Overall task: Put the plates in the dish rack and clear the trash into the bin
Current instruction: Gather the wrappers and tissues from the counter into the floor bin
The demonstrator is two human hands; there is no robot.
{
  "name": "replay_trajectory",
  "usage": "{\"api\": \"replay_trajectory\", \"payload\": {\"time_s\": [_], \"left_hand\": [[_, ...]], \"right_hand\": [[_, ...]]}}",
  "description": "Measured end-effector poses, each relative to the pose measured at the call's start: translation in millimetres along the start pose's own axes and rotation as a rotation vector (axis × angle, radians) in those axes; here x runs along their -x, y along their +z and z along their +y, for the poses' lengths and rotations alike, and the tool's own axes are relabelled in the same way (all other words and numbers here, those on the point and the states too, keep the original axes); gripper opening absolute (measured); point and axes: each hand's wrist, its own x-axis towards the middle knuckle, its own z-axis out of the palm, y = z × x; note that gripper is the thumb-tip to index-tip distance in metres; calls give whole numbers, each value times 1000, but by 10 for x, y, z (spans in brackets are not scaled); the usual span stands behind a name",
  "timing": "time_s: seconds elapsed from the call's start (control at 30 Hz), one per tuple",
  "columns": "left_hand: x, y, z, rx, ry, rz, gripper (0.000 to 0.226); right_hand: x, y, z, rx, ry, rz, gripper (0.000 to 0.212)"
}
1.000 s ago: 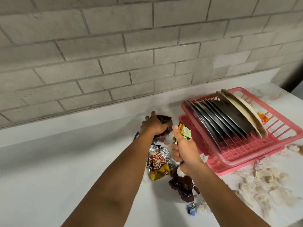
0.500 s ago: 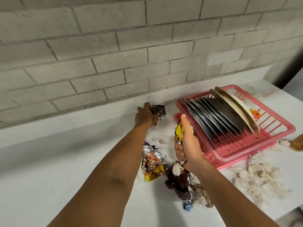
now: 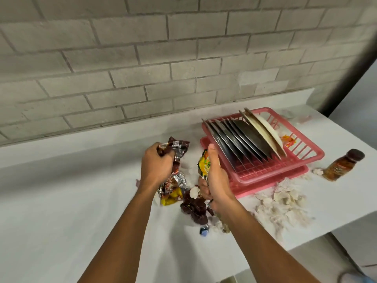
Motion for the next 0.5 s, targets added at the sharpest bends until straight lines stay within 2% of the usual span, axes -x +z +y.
{"api": "replay_trajectory", "payload": {"time_s": [0.1, 0.27, 0.3, 0.4, 0.5], "left_hand": [[550, 42, -102, -72, -43, -3, 13], [1474, 214, -136, -54, -109, -50, 26], [1659, 276, -127, -45, -111, -44, 26], [2207, 503, -121, 13, -156, -1, 13], [2770, 799, -146, 59, -221, 22, 7]], "right_hand": [[186, -205, 154, 74, 35, 11, 77], [533, -732, 414, 48, 17, -24, 116], [602, -862, 470, 49, 14, -46, 112], [842, -1258, 627, 42, 22, -148, 84], [1048, -1686, 829, 107, 2, -243, 79]]}}
